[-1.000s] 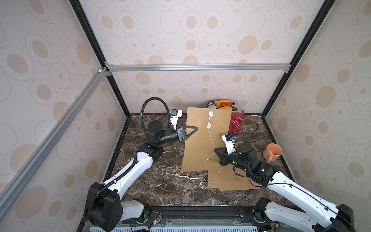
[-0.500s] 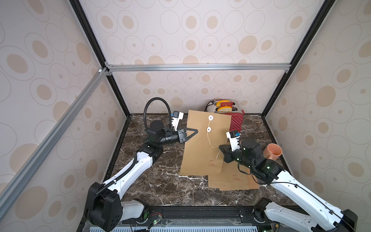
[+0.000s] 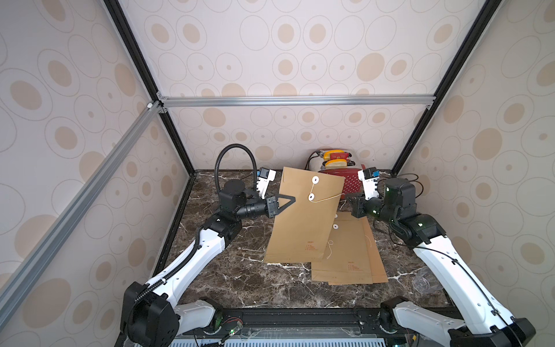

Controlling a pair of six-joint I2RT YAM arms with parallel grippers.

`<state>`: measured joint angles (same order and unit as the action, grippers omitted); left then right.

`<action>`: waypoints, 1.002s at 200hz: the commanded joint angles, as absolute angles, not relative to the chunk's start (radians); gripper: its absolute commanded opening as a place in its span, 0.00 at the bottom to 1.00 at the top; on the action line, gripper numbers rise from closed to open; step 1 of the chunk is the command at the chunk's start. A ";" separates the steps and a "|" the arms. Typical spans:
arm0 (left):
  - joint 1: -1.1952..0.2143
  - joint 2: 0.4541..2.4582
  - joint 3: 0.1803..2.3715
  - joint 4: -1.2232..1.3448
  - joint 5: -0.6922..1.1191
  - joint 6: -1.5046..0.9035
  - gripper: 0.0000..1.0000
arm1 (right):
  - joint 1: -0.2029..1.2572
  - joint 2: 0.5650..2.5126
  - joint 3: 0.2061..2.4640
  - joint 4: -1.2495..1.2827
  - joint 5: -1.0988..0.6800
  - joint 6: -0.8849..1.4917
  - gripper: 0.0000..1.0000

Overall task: Close the mouth of the file bag
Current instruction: Close the file bag.

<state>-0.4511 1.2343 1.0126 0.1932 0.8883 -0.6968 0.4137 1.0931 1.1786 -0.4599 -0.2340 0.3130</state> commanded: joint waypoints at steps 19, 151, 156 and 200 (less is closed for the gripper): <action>-0.474 1.214 1.074 0.144 0.878 -0.622 0.00 | 0.404 1.156 1.305 -0.558 -0.210 0.241 0.00; -0.483 1.241 1.099 0.067 0.854 -0.582 0.00 | 0.393 1.261 1.495 -0.568 -0.362 0.267 0.00; -0.483 1.242 1.100 0.064 0.854 -0.580 0.00 | 0.399 1.264 1.503 -0.559 -0.371 0.266 0.00; -0.494 1.247 1.111 0.019 0.840 -0.543 0.00 | 0.434 1.324 1.600 -0.539 -0.404 0.265 0.00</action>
